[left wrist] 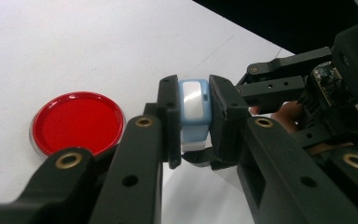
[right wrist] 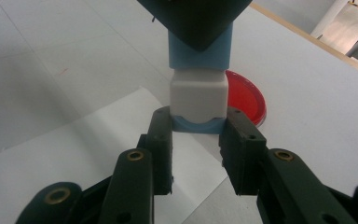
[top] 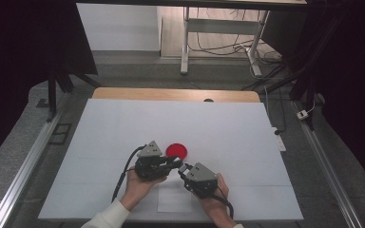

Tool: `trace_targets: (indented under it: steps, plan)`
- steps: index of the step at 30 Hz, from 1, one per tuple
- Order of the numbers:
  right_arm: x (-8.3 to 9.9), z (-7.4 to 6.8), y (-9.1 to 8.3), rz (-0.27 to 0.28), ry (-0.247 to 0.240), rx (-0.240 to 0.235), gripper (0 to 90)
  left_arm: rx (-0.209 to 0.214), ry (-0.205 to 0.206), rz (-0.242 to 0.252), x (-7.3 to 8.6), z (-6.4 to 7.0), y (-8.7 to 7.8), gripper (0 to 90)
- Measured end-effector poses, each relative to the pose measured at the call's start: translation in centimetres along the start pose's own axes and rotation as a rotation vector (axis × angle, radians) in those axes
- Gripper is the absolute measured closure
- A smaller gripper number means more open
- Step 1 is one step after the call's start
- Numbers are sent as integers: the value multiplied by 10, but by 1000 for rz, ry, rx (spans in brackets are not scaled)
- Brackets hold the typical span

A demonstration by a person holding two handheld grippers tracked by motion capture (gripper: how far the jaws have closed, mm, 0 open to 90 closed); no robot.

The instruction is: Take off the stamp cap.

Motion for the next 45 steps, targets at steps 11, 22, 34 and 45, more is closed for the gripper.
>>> trace_targets:
  steps: [11,22,34,45]
  plan:
    - [0,2,-1,-13,-52,-23,656,12,-9,1,1,0,0,756]
    - [4,-2,0,2,40,4,657,-7,-9,6,4,3,3,758]
    - [2,3,-5,-27,-79,-22,657,13,-21,15,3,3,2,758]
    - [13,9,-3,-27,30,5,659,-52,-57,87,-2,-11,-14,761]
Point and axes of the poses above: each handheld gripper's, and its own axes: y roughly forward along the jaws, x roughly out of its underside, z roughly to its right, the point moved 4 cm from there along y, roughly forward along the jaws, and after that the axes turned 9 degrees about -x, right-handed, at the moved point
